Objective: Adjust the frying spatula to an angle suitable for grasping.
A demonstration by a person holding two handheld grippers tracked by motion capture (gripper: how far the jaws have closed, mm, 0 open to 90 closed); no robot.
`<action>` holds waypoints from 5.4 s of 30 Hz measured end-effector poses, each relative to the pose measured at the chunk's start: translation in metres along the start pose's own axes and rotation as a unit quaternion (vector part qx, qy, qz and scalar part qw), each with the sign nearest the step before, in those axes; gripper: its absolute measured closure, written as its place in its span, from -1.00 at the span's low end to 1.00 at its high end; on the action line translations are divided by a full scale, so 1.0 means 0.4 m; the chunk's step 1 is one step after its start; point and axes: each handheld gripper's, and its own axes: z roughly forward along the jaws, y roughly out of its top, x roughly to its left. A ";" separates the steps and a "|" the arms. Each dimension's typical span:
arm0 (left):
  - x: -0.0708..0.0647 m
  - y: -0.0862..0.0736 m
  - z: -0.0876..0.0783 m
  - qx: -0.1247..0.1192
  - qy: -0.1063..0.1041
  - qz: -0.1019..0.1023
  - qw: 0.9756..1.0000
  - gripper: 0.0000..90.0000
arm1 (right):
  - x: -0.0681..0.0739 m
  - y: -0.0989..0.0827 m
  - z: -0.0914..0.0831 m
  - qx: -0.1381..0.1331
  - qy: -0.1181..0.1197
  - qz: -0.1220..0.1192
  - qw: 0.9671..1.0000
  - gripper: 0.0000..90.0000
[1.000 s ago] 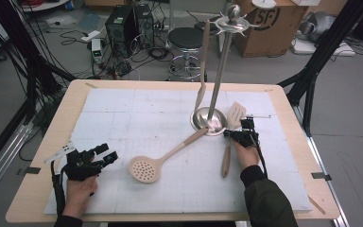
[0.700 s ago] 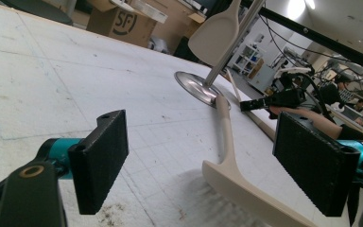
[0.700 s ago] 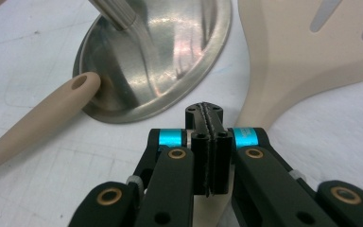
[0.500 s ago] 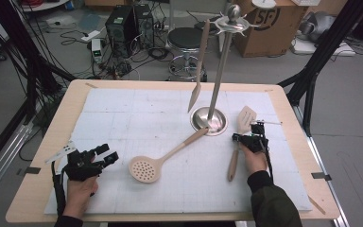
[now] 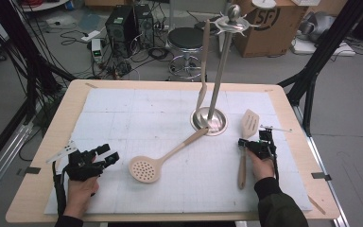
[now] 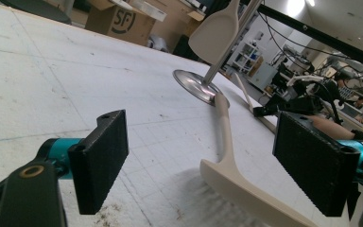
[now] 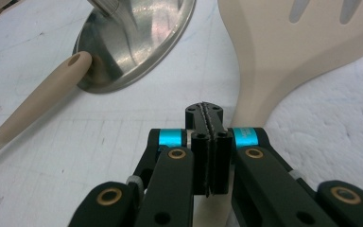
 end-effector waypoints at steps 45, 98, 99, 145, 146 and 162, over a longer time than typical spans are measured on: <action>-0.006 0.003 -0.001 -0.004 -0.002 0.003 1.000 -0.57 | -0.053 -0.170 -0.177 0.007 0.032 0.030 0.999 1.00; 0.003 0.006 -0.003 -0.010 0.002 0.000 1.000 -0.57 | 0.216 -0.111 0.075 0.073 0.113 -0.037 0.990 1.00; 0.004 0.006 -0.003 -0.010 0.002 0.000 1.000 -0.57 | 0.216 -0.110 0.077 0.072 0.113 -0.040 0.990 1.00; 0.004 0.007 -0.009 -0.011 0.000 -0.003 1.000 -0.57 | 0.108 0.023 0.033 0.056 -0.045 -0.106 0.992 1.00; 0.004 0.007 -0.010 -0.011 0.000 -0.002 1.000 -0.57 | 0.109 0.020 0.029 0.056 -0.049 -0.107 0.991 1.00; 0.004 0.006 -0.018 -0.012 0.003 -0.001 1.000 -0.57 | 0.061 -0.082 -0.069 0.016 -0.031 -0.068 0.997 1.00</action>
